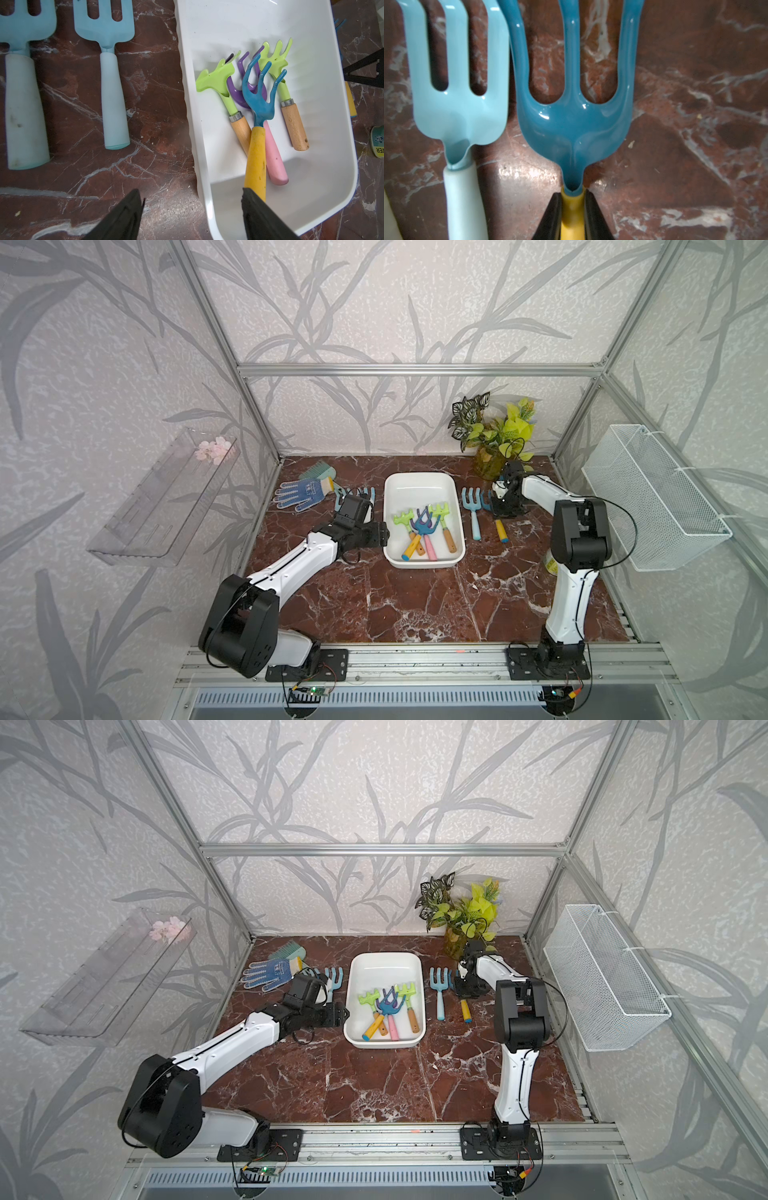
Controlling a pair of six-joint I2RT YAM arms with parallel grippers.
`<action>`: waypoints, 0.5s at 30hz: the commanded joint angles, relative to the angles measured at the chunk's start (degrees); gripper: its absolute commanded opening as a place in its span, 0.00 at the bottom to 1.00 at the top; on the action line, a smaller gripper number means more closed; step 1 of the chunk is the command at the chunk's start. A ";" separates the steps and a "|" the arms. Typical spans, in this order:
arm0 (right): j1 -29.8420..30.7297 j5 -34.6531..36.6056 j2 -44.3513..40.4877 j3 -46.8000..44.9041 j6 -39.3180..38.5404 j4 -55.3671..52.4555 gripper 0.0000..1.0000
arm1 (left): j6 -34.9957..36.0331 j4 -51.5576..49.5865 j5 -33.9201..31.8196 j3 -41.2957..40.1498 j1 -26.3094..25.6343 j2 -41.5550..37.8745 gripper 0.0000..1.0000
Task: Take the hand rake out of the storage box
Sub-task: Place the rake at the center of the board.
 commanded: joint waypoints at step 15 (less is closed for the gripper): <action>-0.27 1.77 -1.81 1.11 -0.45 -1.37 0.49 | 1.31 -2.13 1.00 2.73 -0.57 -1.74 0.77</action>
